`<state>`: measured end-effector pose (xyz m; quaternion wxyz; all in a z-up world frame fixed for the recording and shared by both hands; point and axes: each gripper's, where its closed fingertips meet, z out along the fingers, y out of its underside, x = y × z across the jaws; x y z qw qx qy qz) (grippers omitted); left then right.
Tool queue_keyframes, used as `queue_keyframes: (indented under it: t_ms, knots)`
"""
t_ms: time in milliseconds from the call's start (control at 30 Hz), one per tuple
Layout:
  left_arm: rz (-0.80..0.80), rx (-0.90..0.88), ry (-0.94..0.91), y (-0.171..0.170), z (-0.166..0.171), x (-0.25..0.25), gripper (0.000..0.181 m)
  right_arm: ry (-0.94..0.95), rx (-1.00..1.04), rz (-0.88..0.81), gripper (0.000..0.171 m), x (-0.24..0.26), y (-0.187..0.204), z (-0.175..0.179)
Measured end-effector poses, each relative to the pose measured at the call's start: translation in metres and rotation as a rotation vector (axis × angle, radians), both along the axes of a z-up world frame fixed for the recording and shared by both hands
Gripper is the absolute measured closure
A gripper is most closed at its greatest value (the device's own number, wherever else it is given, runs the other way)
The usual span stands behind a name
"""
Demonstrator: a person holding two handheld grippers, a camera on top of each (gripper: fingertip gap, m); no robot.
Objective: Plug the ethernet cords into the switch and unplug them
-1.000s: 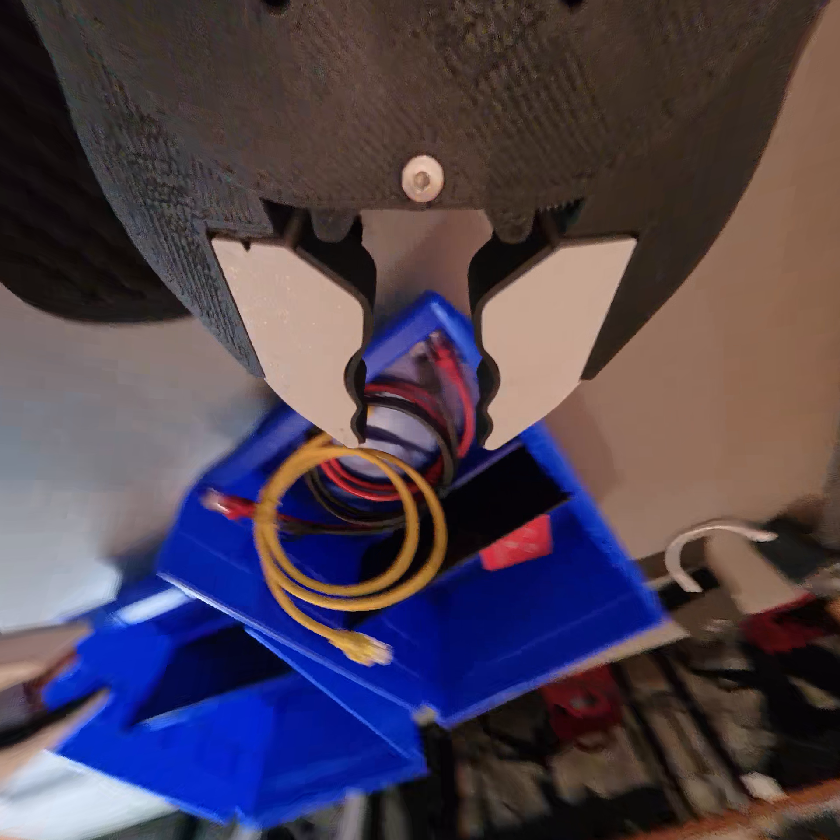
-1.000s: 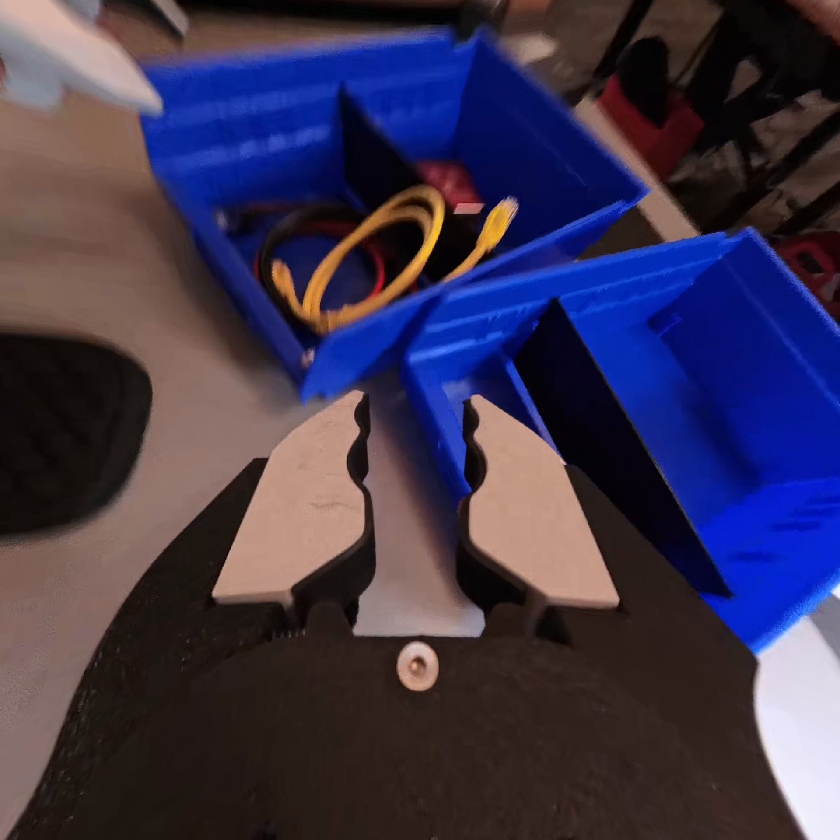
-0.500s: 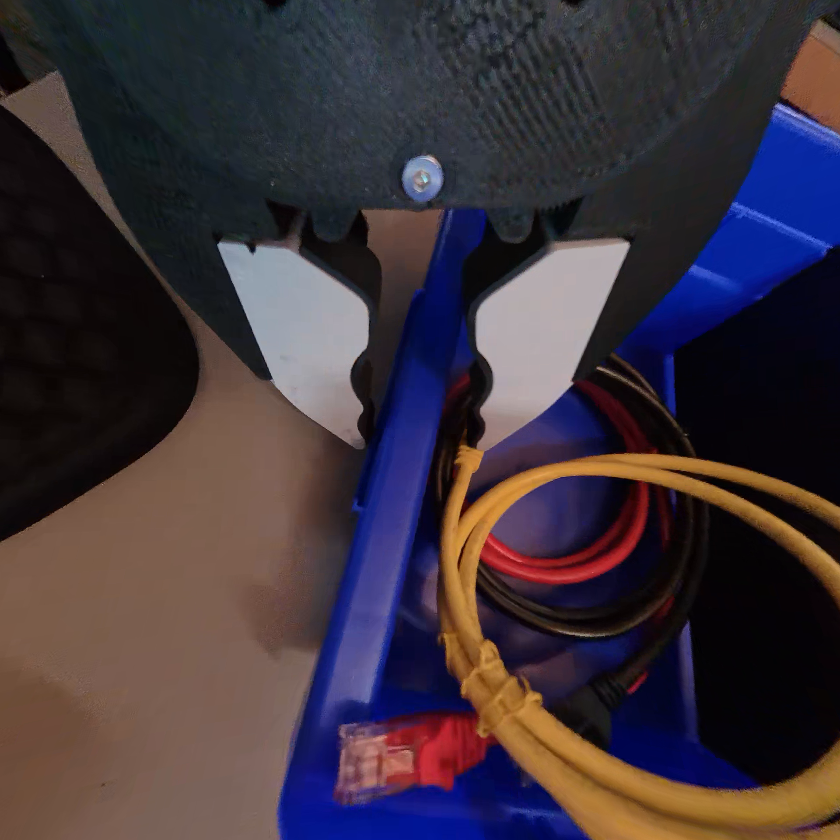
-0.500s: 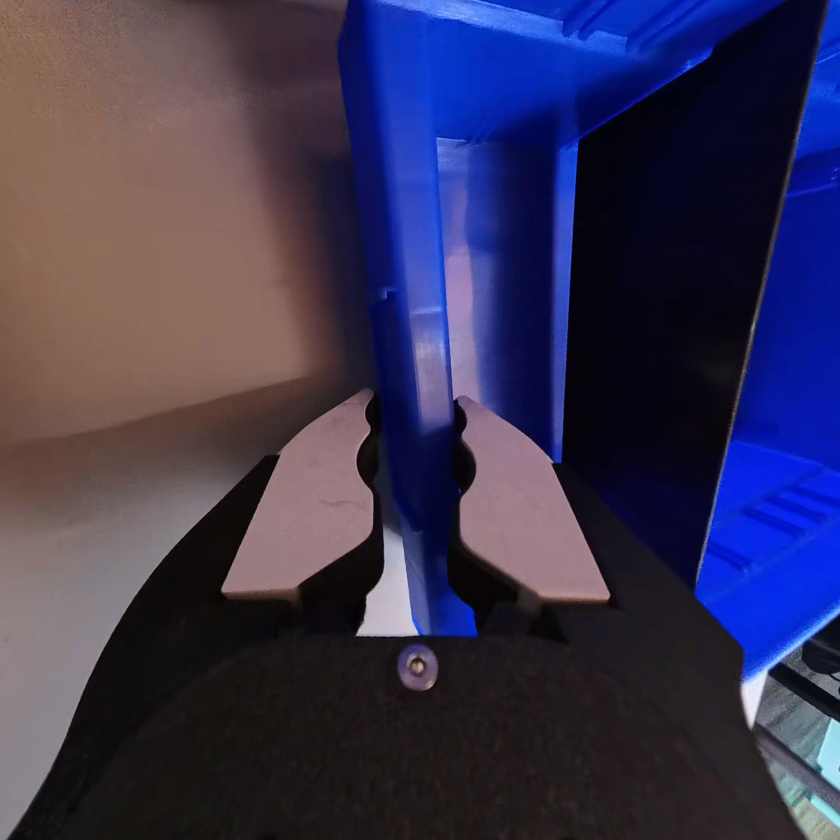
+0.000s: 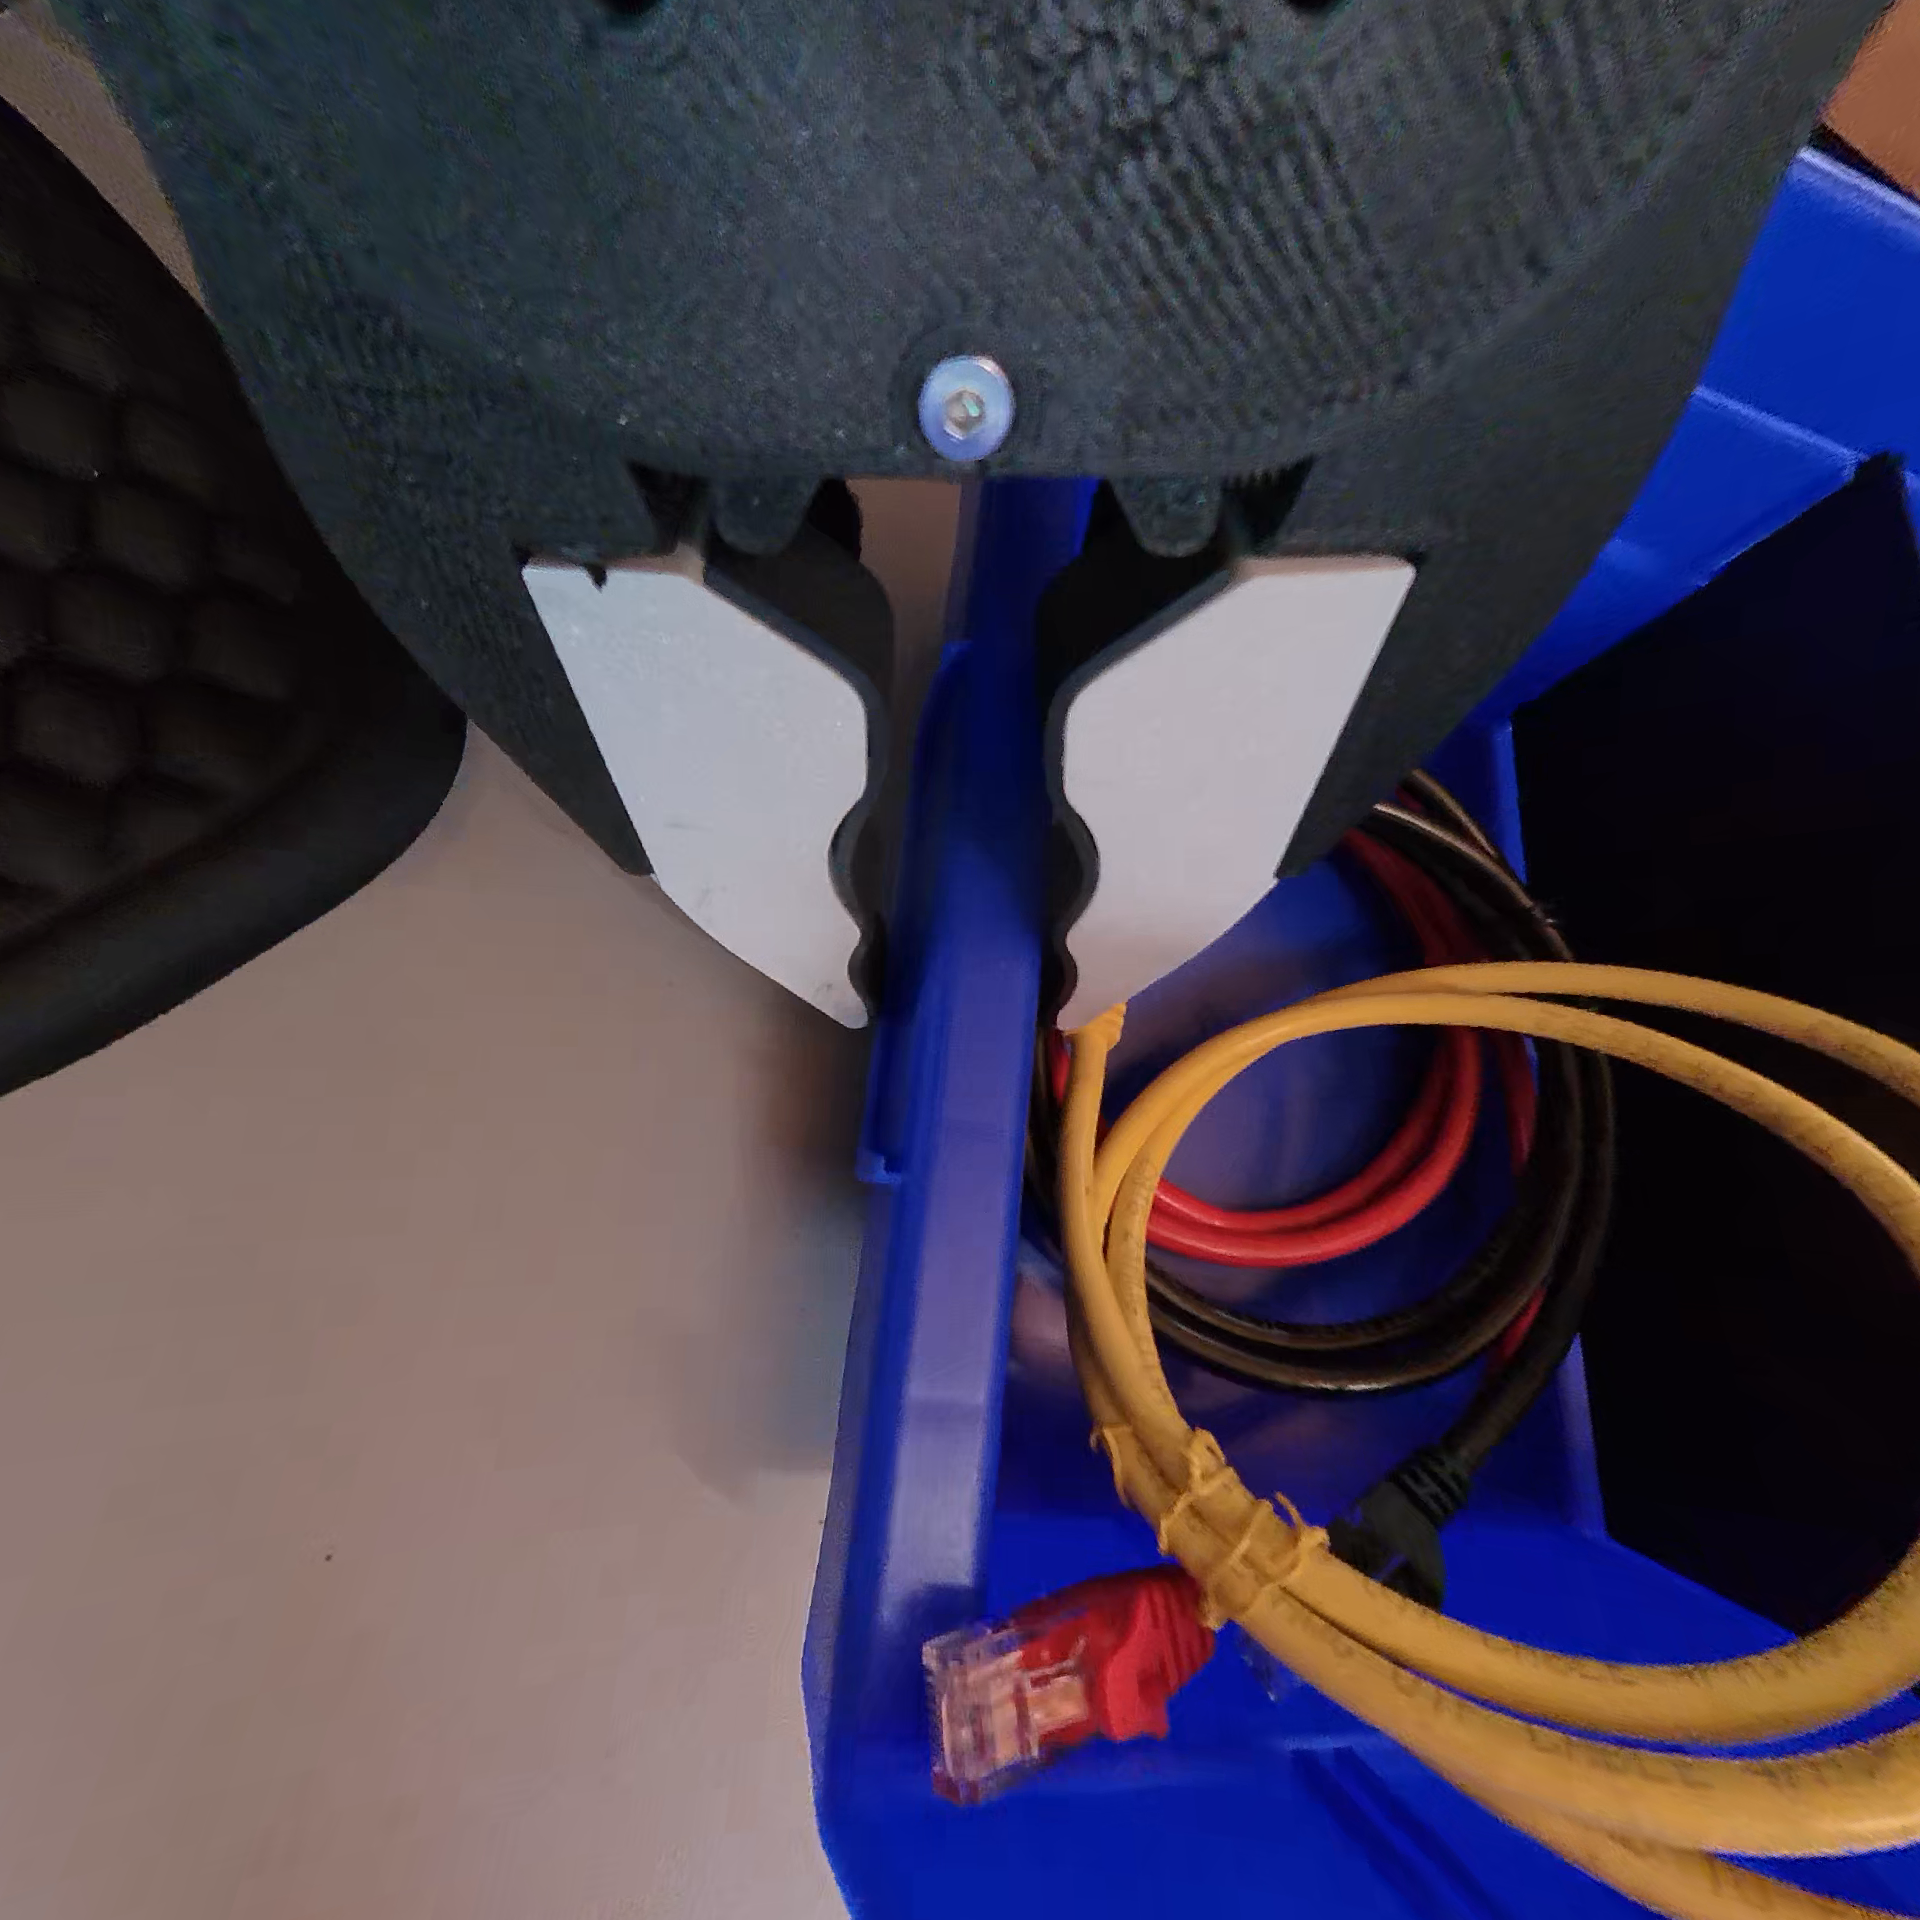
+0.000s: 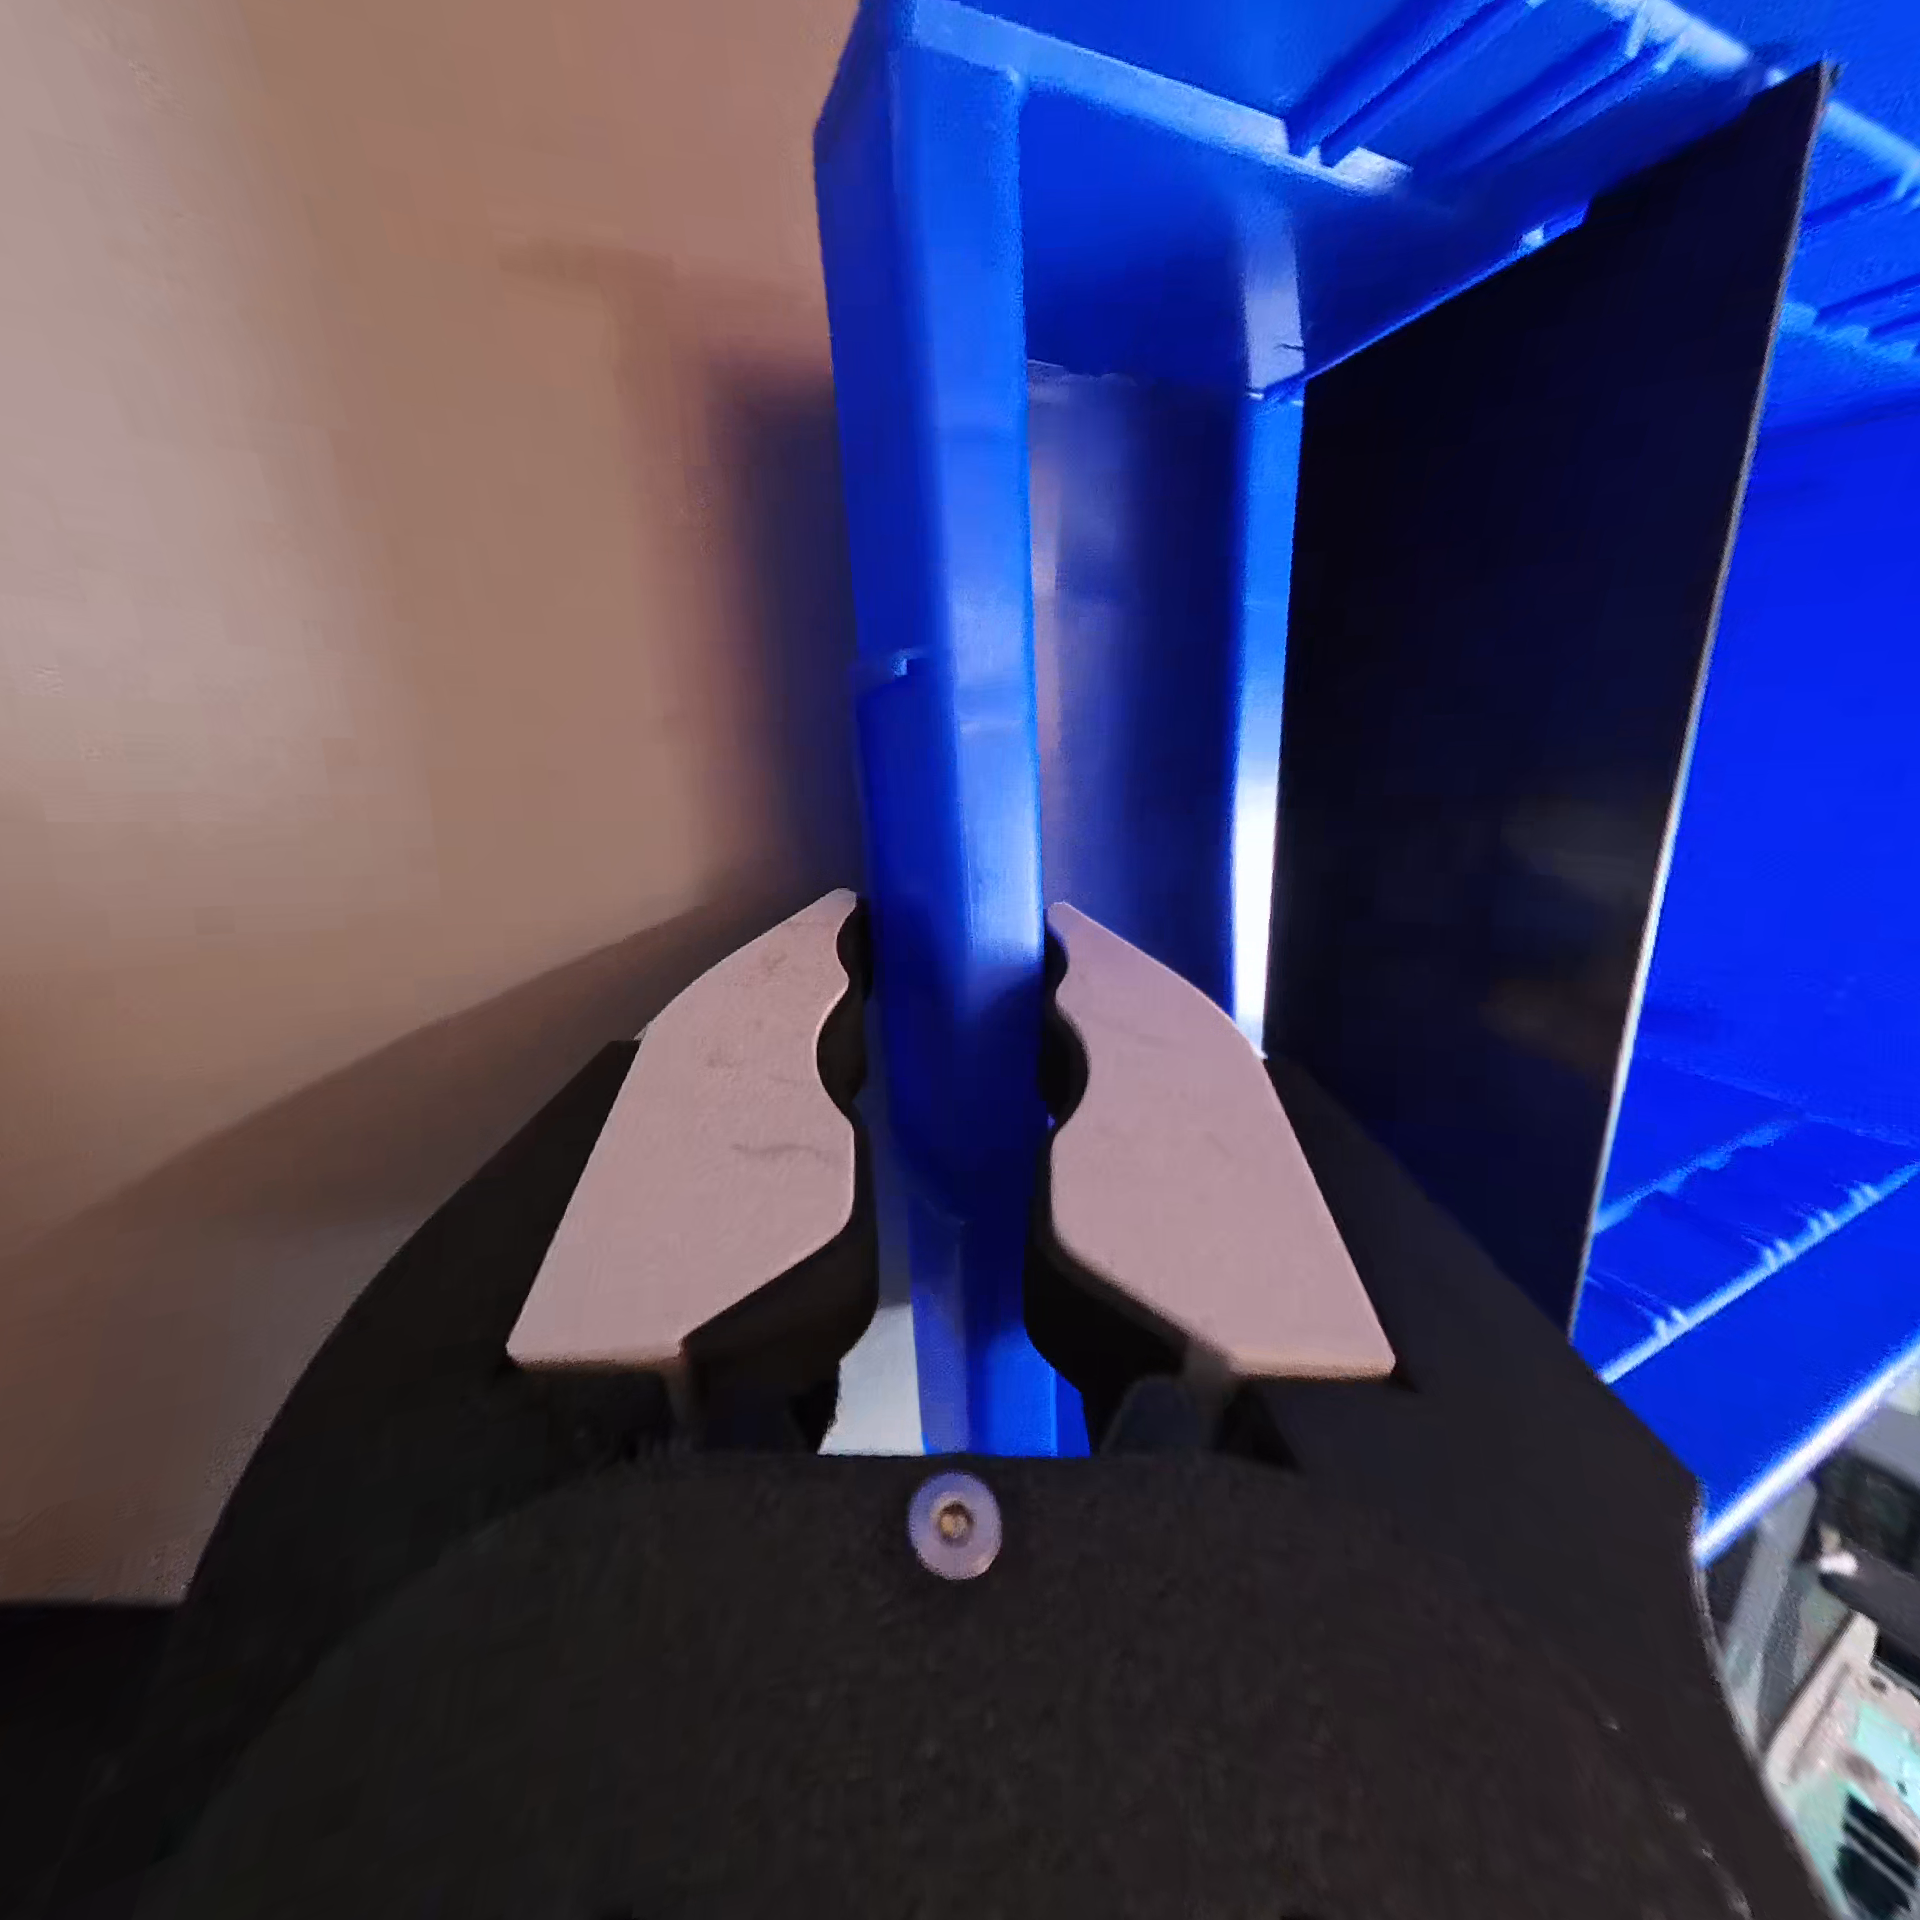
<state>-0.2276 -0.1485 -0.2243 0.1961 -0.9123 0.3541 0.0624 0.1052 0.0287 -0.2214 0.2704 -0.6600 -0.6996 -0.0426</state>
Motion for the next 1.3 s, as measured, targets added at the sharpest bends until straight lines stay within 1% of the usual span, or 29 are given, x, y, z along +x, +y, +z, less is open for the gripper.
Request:
queue_keyframes:
  t_ms: [100, 233, 333, 467, 500, 533, 567, 633, 767, 833, 900, 967, 1000, 1100, 1200, 1233, 1300]
  knots:
    - [0.008, 0.007, -0.001, 0.002, 0.000, 0.001, 0.153, -0.024, 0.013, -0.025, 0.143, 0.027, 0.022, 0.000]
    - [0.018, 0.012, -0.007, 0.005, 0.000, 0.000, 0.153, -0.039, 0.014, -0.051, 0.142, 0.047, 0.058, 0.000]
    - [0.021, 0.016, -0.005, 0.008, 0.000, -0.002, 0.153, -0.051, 0.034, -0.065, 0.142, 0.053, 0.089, 0.000]
    - [0.033, 0.026, -0.006, 0.016, 0.000, -0.007, 0.152, -0.077, 0.126, -0.092, 0.141, 0.055, 0.132, 0.003]
    - [0.037, 0.029, -0.006, 0.019, 0.001, -0.009, 0.152, -0.083, 0.145, -0.115, 0.139, 0.056, 0.139, 0.004]
    - [0.039, 0.034, -0.004, 0.022, 0.001, -0.011, 0.152, -0.065, 0.156, -0.135, 0.134, 0.054, 0.142, 0.009]
    - [0.040, 0.040, -0.002, 0.024, 0.001, -0.014, 0.152, -0.005, 0.148, -0.150, 0.127, 0.047, 0.140, 0.016]
    - [0.041, 0.056, 0.003, 0.030, 0.001, -0.019, 0.152, 0.195, 0.122, -0.171, 0.121, 0.023, 0.128, 0.040]
    - [0.040, 0.067, 0.011, 0.042, 0.001, -0.029, 0.152, 0.599, 0.061, -0.141, 0.120, -0.022, 0.085, 0.091]
    - [0.046, 0.074, 0.011, 0.047, 0.001, -0.033, 0.152, 0.752, 0.017, -0.133, 0.121, -0.038, 0.063, 0.104]
    - [0.054, 0.095, -0.030, 0.051, 0.007, -0.031, 0.149, 0.869, -0.038, -0.135, 0.121, -0.051, 0.045, 0.107]
    - [0.056, 0.125, -0.132, 0.051, 0.026, -0.022, 0.146, 0.942, -0.063, -0.138, 0.121, -0.060, 0.035, 0.103]
    - [0.060, 0.159, -0.174, 0.052, 0.040, -0.020, 0.145, 0.969, -0.063, -0.135, 0.121, -0.062, 0.032, 0.100]
    - [0.116, 0.306, -0.237, 0.064, 0.096, -0.036, 0.146, 1.038, -0.058, -0.123, 0.123, -0.067, 0.030, 0.093]
    - [0.263, 0.403, -0.247, 0.085, 0.147, -0.076, 0.147, 1.112, -0.096, -0.118, 0.124, -0.070, 0.028, 0.097]
    - [0.320, 0.395, -0.262, 0.093, 0.157, -0.090, 0.145, 1.132, -0.096, -0.117, 0.124, -0.070, 0.028, 0.100]
    - [0.447, 0.364, -0.281, 0.113, 0.165, -0.121, 0.141, 1.160, -0.072, -0.118, 0.123, -0.067, 0.028, 0.106]
